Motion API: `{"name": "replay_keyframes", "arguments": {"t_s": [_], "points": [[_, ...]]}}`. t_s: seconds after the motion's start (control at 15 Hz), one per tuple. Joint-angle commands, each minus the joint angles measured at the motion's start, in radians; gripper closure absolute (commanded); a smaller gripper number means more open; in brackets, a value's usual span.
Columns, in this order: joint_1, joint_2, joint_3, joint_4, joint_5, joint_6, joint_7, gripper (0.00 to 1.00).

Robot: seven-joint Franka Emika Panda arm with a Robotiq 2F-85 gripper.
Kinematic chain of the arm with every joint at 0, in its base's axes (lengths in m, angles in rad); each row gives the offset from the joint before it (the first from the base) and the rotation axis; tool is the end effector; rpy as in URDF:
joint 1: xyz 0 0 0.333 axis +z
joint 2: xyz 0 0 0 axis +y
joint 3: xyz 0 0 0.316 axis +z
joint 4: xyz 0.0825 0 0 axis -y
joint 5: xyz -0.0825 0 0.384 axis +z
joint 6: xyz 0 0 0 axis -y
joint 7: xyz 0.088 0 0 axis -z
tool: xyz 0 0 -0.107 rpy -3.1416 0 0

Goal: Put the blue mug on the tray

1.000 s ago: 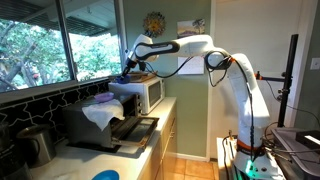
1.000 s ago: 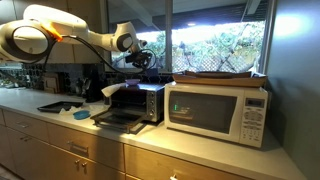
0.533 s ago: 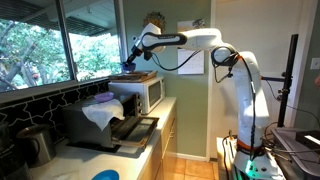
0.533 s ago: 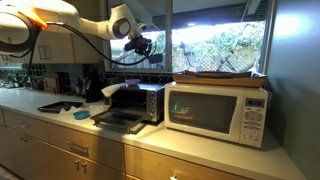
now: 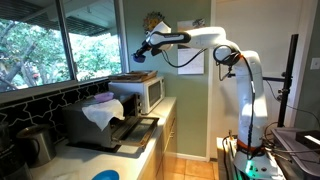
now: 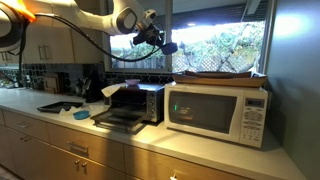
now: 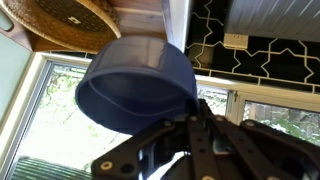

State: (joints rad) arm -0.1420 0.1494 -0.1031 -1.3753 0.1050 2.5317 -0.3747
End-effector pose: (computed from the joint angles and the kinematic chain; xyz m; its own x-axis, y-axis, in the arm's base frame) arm 0.6277 -0.1508 0.7509 0.5521 0.1682 0.8166 -0.0363 -0.9737 0.2251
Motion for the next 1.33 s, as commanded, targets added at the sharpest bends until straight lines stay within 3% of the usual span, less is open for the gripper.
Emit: {"name": "replay_keyframes", "arguments": {"t_s": [0.0, 0.13, 0.4, 0.87, 1.27], "points": [[0.021, 0.059, -0.042, 0.028, -0.153, 0.112, 0.161, 0.99], [0.007, 0.107, -0.066, 0.083, -0.185, 0.094, 0.24, 0.99], [-0.025, 0.181, -0.055, 0.159, -0.162, 0.002, 0.244, 0.99], [-0.059, 0.302, -0.045, 0.262, -0.066, 0.052, 0.239, 0.99], [-0.082, 0.378, -0.013, 0.323, 0.017, 0.012, 0.211, 0.99]]}}
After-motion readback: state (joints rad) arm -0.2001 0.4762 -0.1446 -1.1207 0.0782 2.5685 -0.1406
